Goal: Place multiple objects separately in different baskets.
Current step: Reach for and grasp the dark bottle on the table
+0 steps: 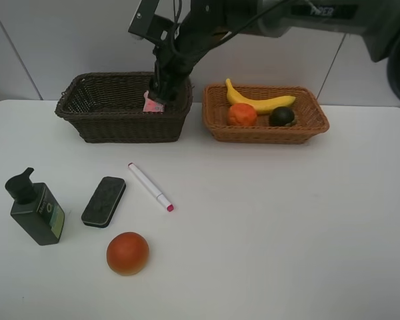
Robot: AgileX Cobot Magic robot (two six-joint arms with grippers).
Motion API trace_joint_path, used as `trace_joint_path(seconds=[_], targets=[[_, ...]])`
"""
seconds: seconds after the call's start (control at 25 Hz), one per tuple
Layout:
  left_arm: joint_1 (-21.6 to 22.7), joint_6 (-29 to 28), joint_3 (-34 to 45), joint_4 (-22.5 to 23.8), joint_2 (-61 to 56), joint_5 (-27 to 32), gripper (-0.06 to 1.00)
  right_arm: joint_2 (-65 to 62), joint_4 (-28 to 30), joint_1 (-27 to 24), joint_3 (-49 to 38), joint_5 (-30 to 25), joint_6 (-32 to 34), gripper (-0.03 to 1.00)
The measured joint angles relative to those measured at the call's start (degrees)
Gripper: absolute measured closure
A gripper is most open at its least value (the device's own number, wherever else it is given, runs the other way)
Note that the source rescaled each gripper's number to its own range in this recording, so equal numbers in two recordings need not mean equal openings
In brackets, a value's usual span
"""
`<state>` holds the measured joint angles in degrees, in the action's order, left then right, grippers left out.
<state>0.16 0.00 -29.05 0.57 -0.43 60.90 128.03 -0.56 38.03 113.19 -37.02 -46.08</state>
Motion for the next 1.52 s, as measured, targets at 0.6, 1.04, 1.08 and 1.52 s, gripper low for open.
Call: trace_joint_path(seconds=[0.6, 1.04, 1.08, 1.52], targets=[[0.0, 0.0, 0.0, 0.0, 0.0, 0.0, -0.06, -17.27, 2.4, 0.0, -0.25, -32.43, 7.02, -0.01], [0.0, 0.0, 0.0, 0.0, 0.0, 0.0, -0.06, -39.8, 7.2, 0.0, -16.3, -32.75, 16.41, -0.01], [0.0, 0.0, 0.0, 0.0, 0.0, 0.0, -0.06, -42.95, 7.81, 0.0, -18.99, -32.8, 18.13, -0.01], [0.0, 0.0, 0.0, 0.0, 0.0, 0.0, -0.06, -79.92, 9.76, 0.0, -47.67, -32.86, 30.61, -0.01]])
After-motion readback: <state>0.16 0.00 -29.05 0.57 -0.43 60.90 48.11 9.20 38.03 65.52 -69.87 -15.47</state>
